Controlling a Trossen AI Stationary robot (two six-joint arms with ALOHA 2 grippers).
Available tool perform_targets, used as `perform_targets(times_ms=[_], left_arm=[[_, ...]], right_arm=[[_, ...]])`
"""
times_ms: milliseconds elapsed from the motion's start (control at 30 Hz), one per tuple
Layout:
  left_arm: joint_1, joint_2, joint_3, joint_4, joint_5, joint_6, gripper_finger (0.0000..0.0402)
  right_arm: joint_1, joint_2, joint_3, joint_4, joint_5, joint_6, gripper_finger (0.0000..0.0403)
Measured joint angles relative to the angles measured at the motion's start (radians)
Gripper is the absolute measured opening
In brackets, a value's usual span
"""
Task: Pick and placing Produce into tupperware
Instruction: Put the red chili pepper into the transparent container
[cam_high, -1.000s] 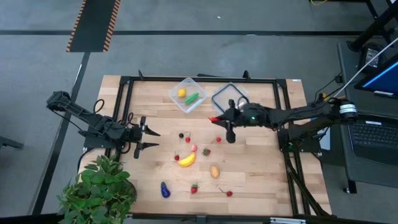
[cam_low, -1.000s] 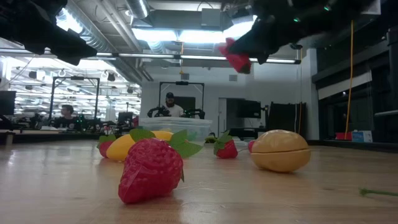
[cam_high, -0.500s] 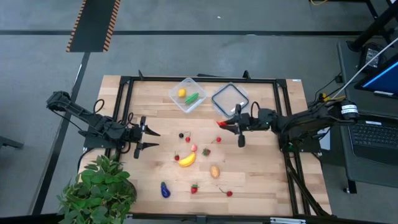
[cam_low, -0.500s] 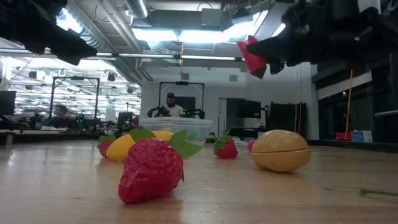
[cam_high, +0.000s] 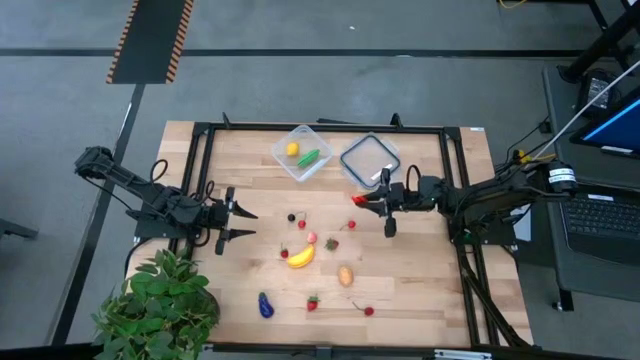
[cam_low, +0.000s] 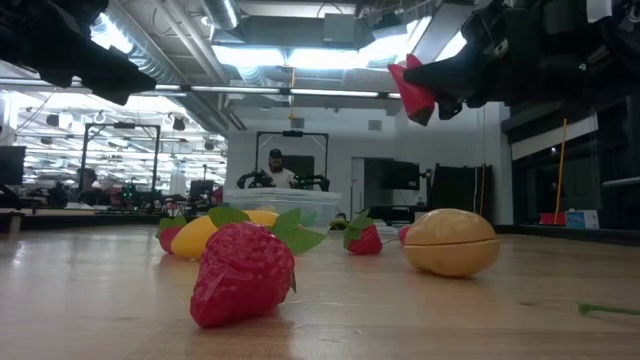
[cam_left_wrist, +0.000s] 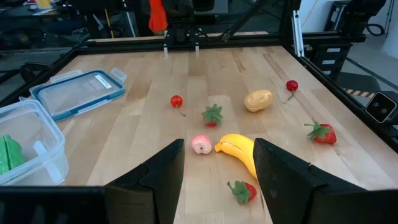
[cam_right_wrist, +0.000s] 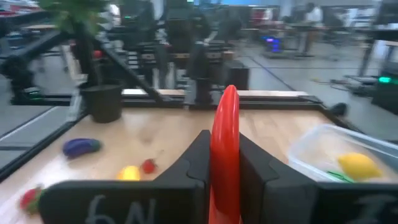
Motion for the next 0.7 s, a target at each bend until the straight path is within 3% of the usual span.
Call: perform_targets(times_ms=[200, 500, 600, 700], left_arm=[[0.000, 0.000, 0.000, 0.000, 0.000, 0.000, 0.0185], [0.000, 0.000, 0.000, 0.000, 0.000, 0.004, 0.0185], [0.000, 0.000, 0.000, -0.001, 0.000, 0.004, 0.0185], [0.000, 0.000, 0.000, -0.001, 0.000, 0.004, 0.0185]], right_arm=[[-0.001, 0.000, 0.000, 0.000, 0.180, 0.000, 0.0045], [-0.001, 0.054, 0.040, -0.025, 0.341, 0.003, 0.0045], [-0.019, 0.126, 0.105, -0.043, 0.334, -0.007, 0.0045], [-0.057, 0.214, 0.202, -0.101, 0.242, -0.030, 0.0045]])
